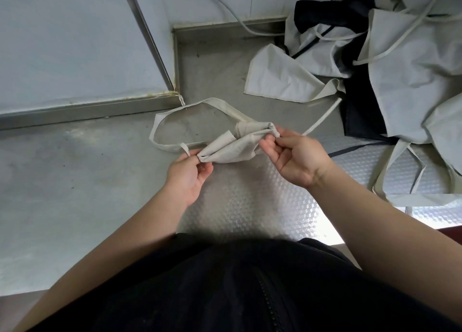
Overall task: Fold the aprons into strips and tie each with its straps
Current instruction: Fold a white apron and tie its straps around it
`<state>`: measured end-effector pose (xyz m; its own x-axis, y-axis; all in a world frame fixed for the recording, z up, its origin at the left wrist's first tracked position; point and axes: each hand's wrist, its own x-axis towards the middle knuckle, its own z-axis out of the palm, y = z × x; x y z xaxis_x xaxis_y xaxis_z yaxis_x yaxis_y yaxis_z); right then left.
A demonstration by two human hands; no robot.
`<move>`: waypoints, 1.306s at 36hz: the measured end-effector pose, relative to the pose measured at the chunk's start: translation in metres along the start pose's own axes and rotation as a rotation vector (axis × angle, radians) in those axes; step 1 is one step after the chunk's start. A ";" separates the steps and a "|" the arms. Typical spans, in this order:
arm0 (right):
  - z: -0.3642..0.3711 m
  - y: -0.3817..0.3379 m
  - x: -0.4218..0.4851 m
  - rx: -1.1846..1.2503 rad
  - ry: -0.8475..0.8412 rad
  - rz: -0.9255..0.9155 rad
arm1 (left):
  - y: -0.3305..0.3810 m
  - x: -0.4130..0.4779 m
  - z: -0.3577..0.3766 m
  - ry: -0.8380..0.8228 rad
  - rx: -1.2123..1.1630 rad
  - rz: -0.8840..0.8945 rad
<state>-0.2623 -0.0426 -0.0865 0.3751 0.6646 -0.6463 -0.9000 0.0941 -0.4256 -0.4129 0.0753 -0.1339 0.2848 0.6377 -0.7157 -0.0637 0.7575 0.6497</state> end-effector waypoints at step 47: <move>-0.026 0.030 0.007 -1.446 0.293 -0.293 | -0.026 -0.029 0.051 -0.023 1.676 0.641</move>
<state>-0.2805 -0.0540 -0.1202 0.6854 0.5680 -0.4556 0.1365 -0.7148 -0.6858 -0.3710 0.0302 -0.1167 0.6211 0.7323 -0.2792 0.7763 -0.5260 0.3474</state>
